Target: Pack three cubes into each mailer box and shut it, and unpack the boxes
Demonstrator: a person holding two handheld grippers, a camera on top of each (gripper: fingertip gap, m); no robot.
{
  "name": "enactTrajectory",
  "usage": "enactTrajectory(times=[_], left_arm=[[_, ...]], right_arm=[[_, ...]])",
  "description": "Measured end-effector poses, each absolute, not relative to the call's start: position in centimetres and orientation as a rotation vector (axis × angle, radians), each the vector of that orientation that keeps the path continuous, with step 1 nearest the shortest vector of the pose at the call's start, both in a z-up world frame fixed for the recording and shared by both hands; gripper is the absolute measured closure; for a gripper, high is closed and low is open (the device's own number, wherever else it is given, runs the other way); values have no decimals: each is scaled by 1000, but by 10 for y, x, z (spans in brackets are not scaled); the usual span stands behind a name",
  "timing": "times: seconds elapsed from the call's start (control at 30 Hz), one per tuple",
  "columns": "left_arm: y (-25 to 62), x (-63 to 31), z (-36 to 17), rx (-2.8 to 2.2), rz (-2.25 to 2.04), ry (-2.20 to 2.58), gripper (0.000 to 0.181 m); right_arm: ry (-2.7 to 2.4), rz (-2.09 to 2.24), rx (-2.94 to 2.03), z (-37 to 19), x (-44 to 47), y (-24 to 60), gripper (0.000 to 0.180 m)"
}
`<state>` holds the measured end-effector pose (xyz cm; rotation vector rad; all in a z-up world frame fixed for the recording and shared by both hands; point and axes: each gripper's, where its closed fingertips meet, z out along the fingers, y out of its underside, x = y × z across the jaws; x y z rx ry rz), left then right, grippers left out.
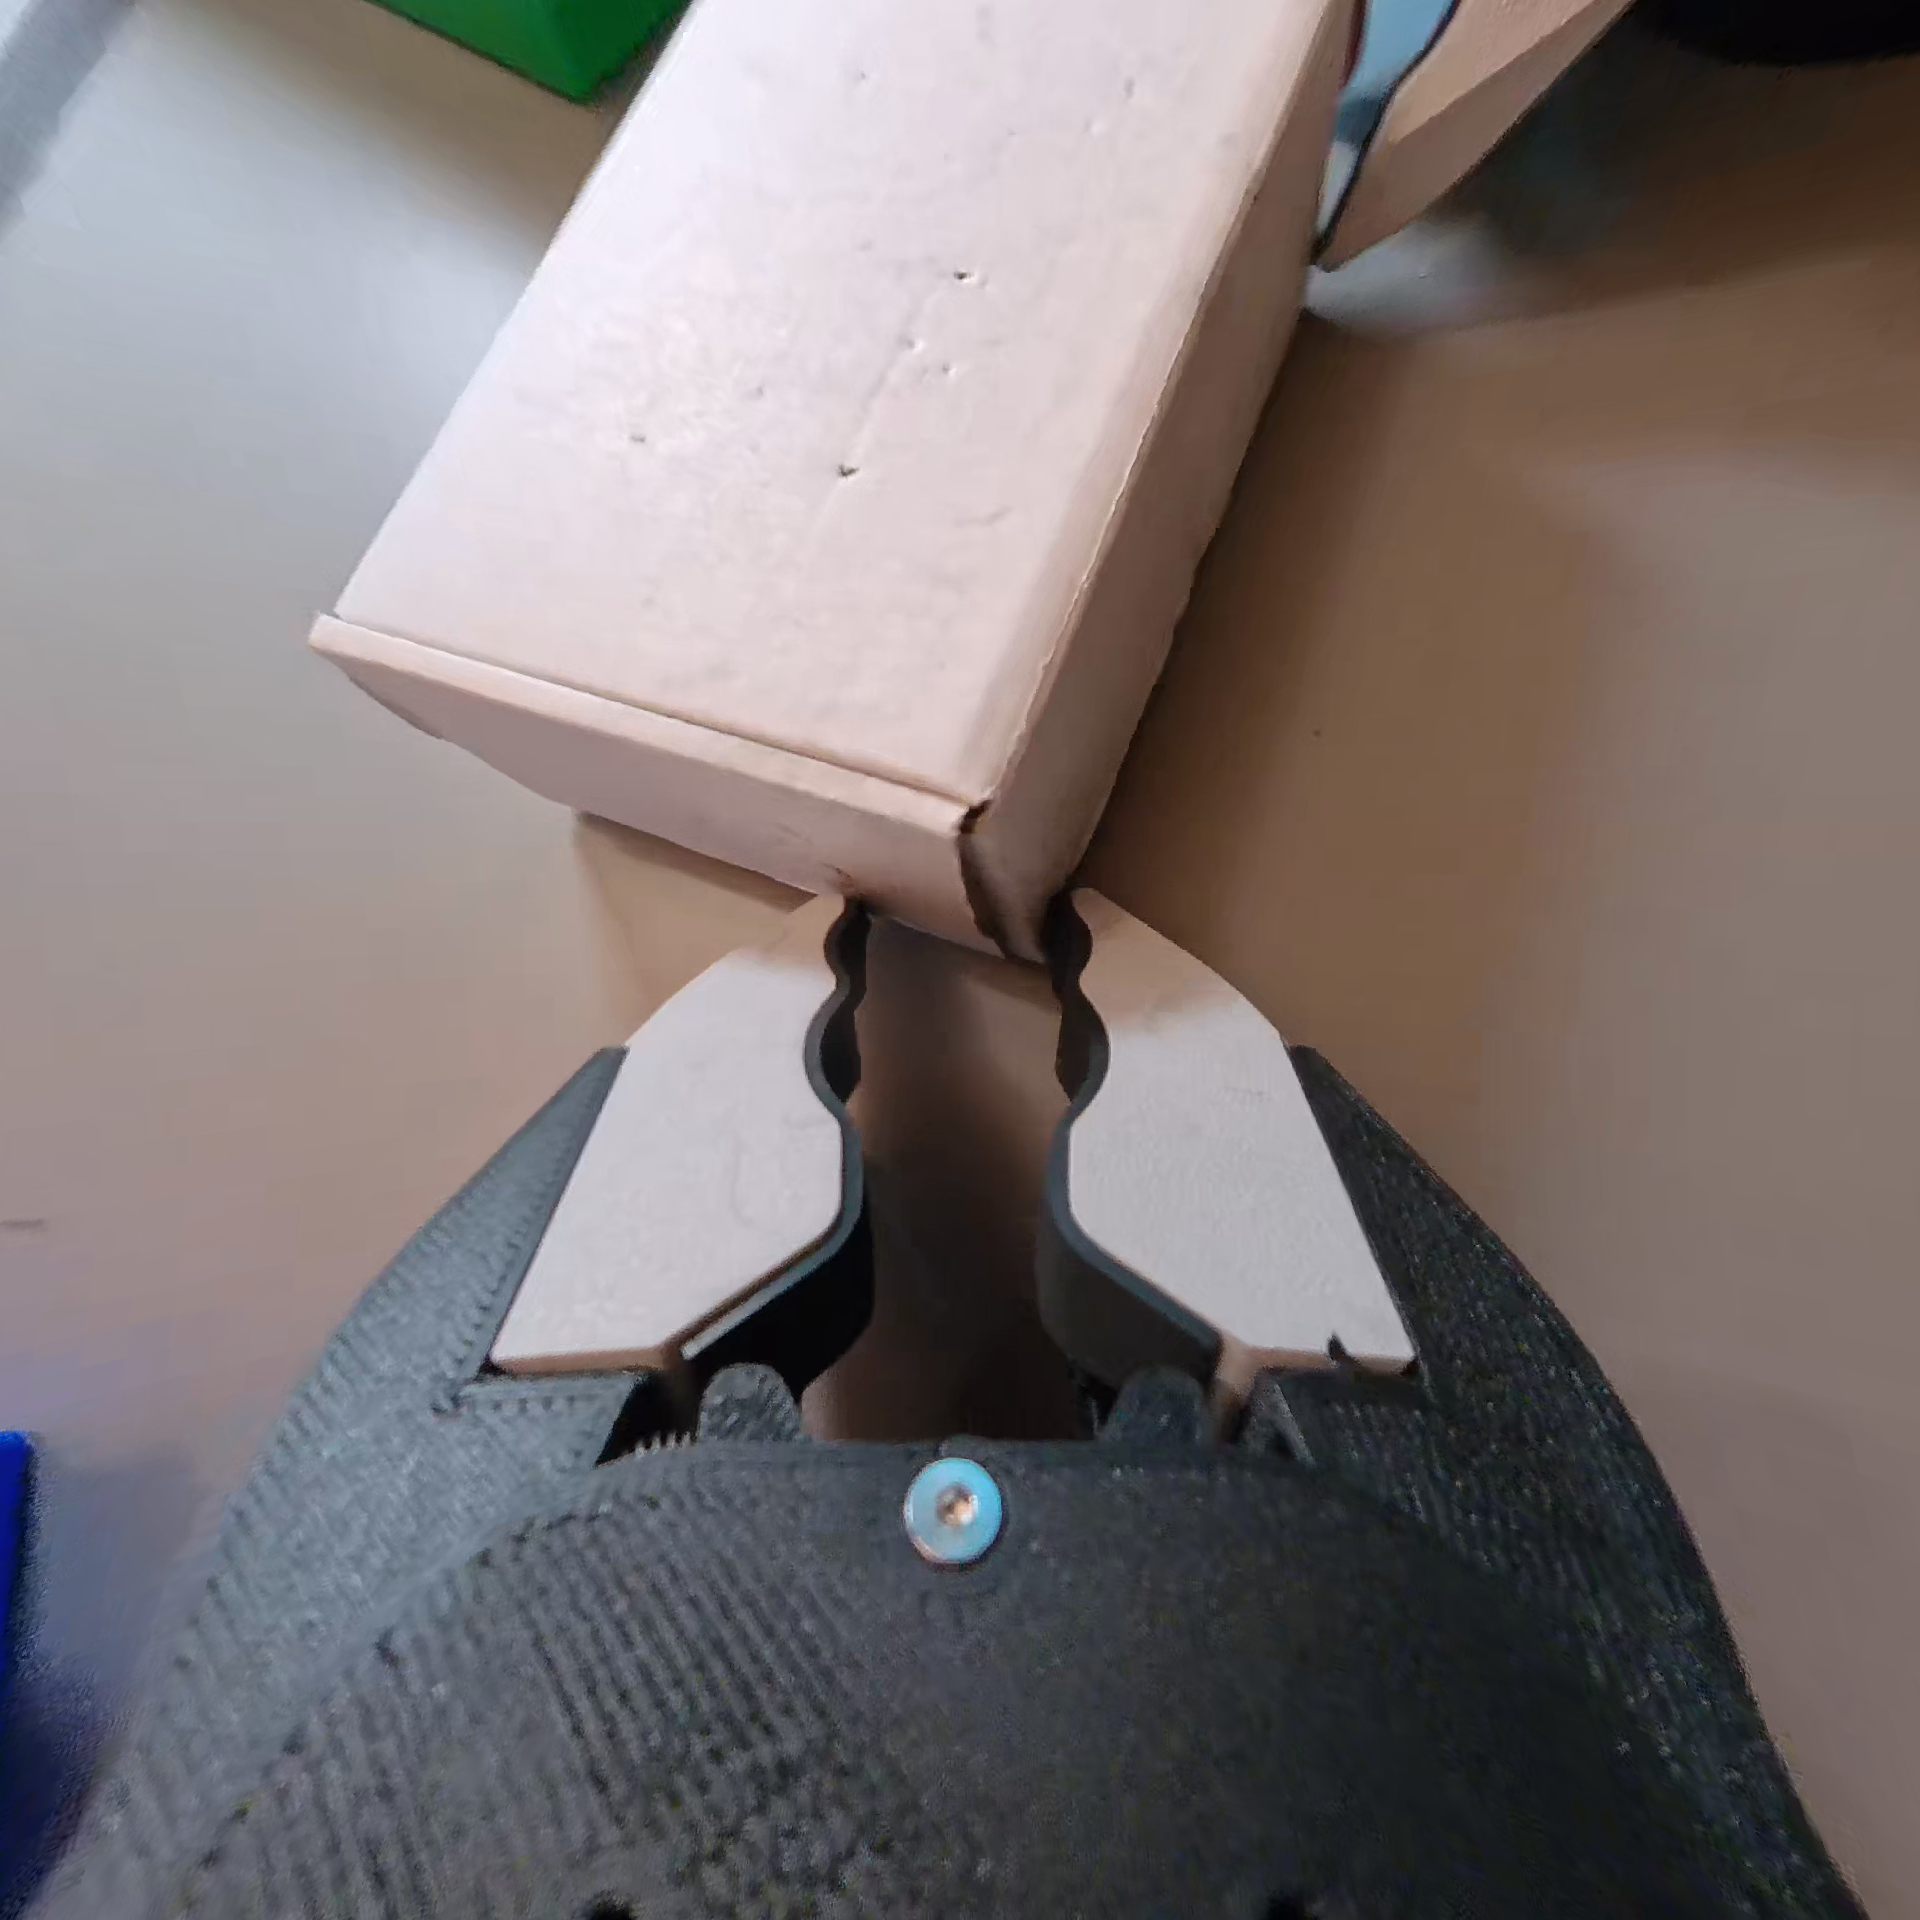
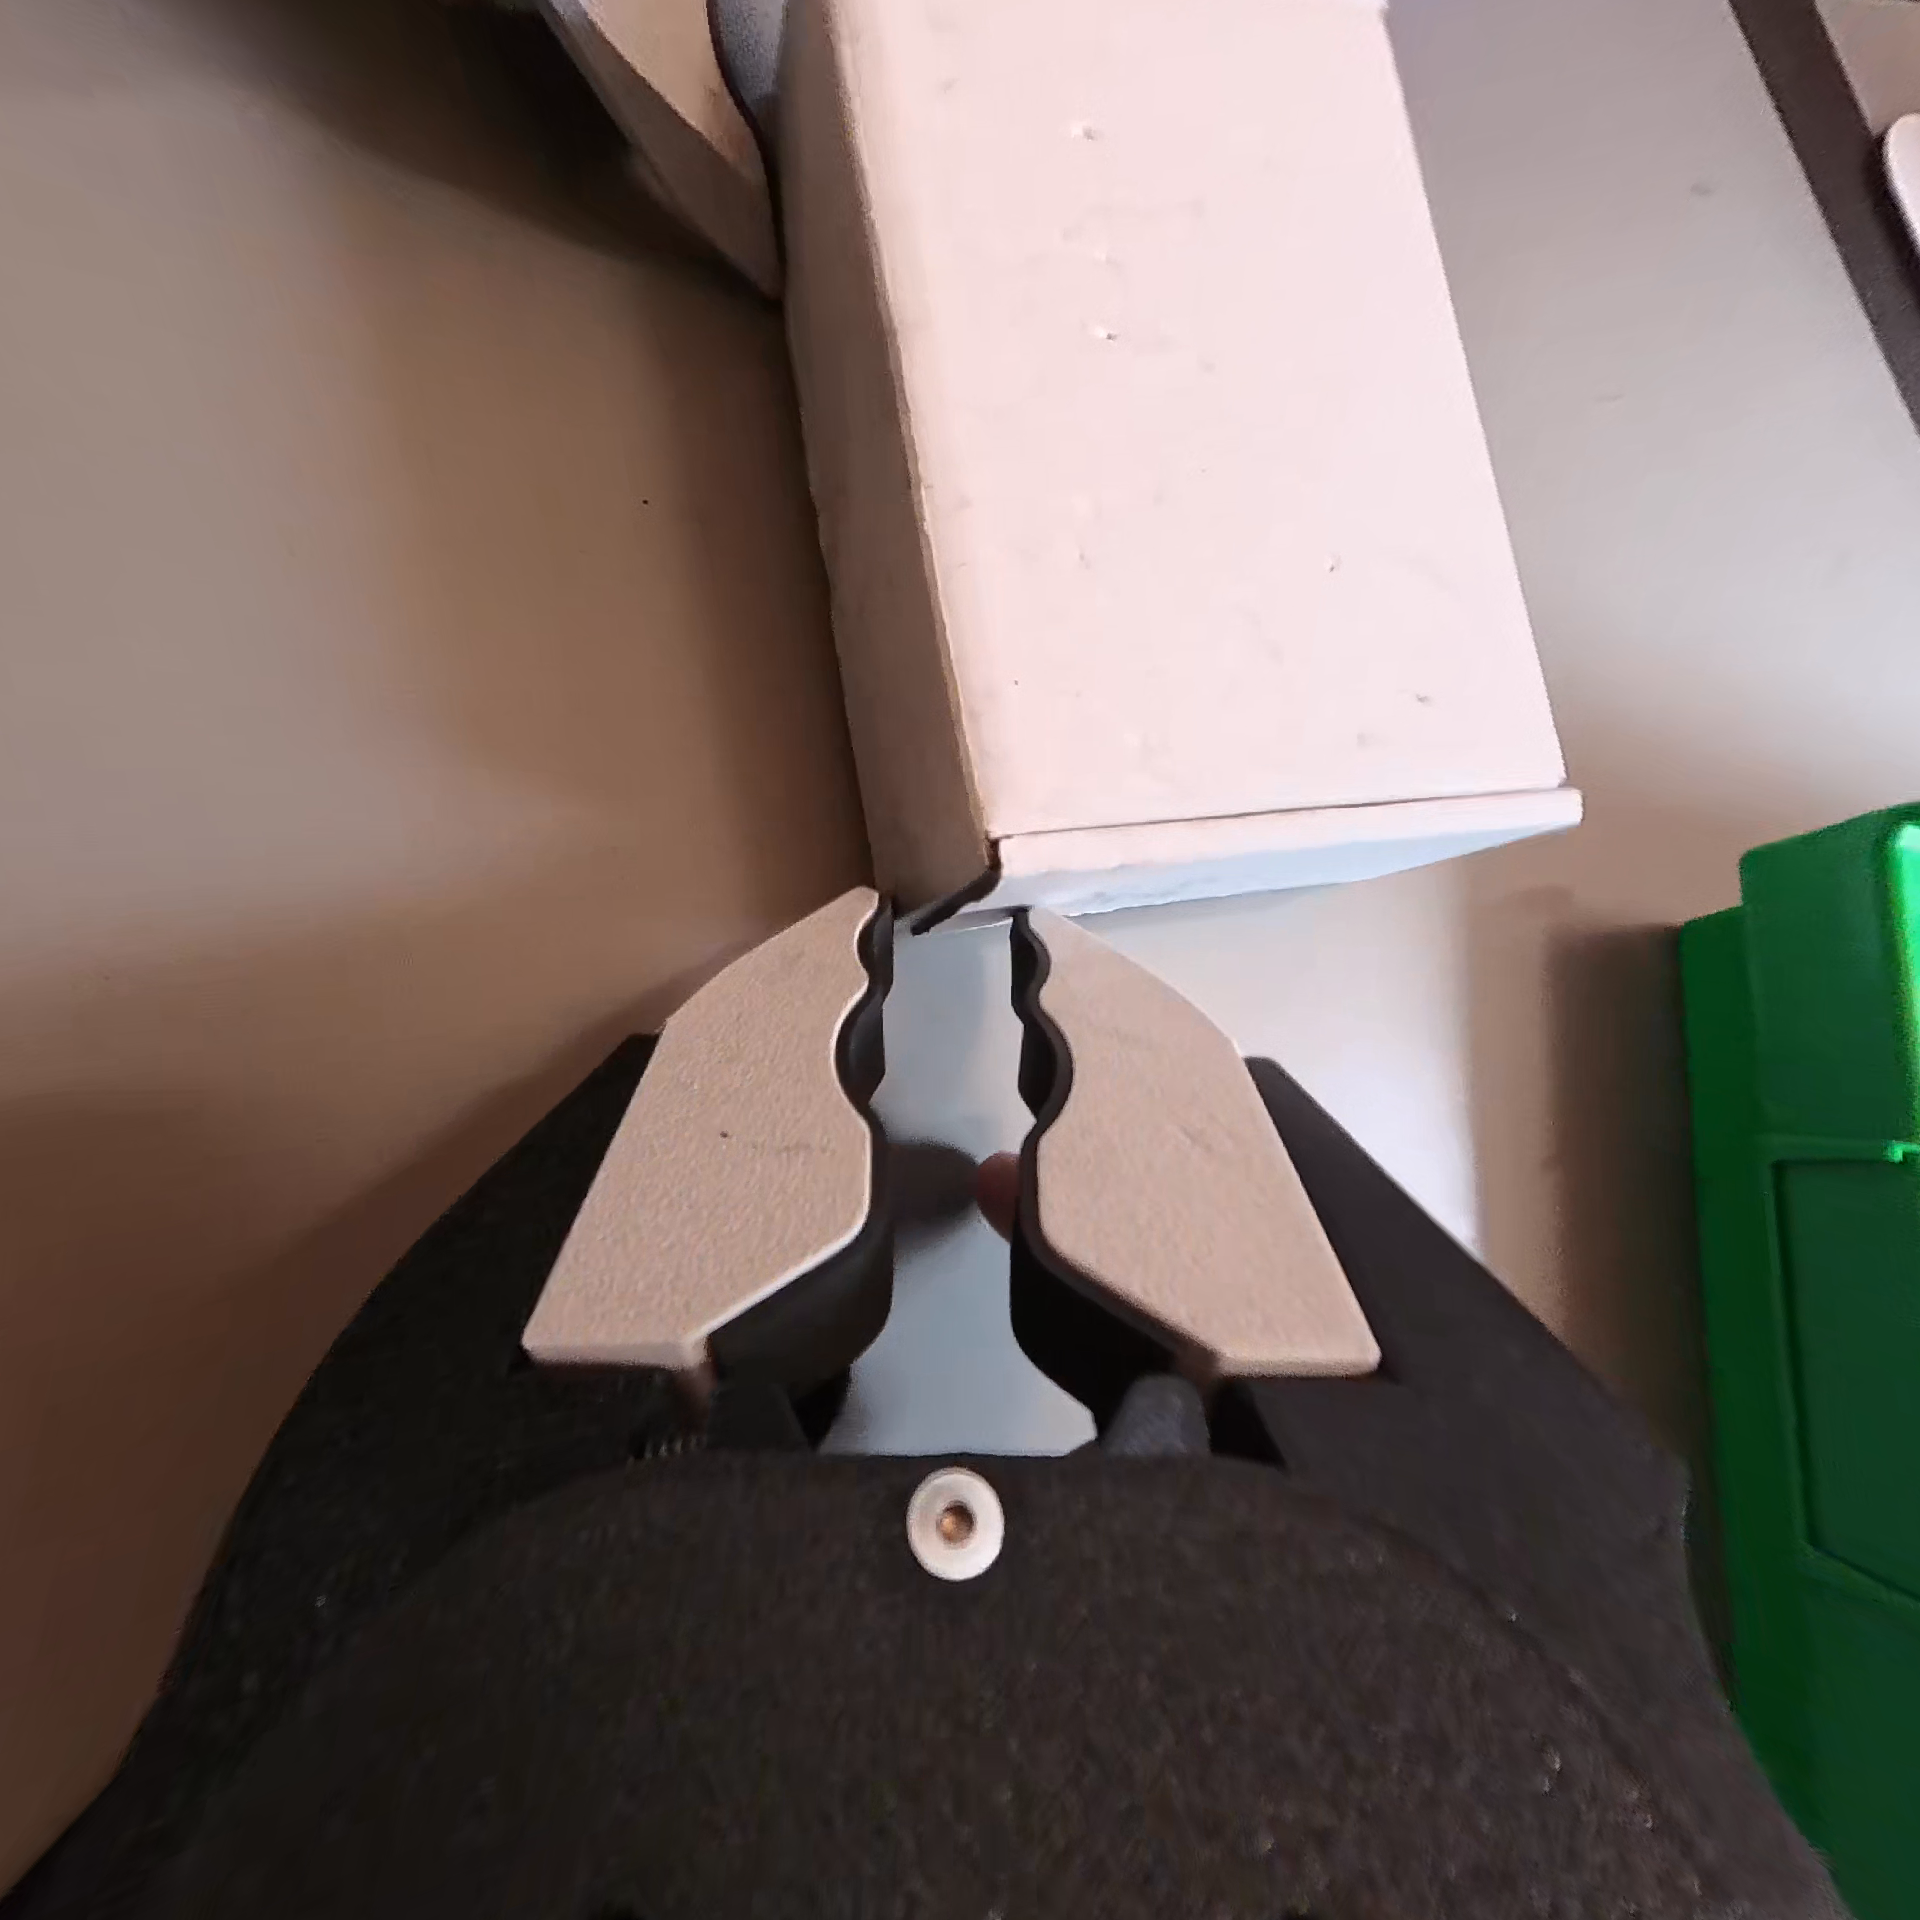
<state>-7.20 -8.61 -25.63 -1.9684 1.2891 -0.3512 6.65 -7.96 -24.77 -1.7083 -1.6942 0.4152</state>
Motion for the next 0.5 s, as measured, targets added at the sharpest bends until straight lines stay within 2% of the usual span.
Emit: enactTrajectory(times=[0.17,0.5], left_arm=[[-98,-72,-253,-1983,-563,1291,138],[-91,-72,-253,-1931,-459,1320,152]], right_arm=[[-1685,508,-1742,-245,67,-83,154],[-1693,435,-1698,-245,67,-78,161]])
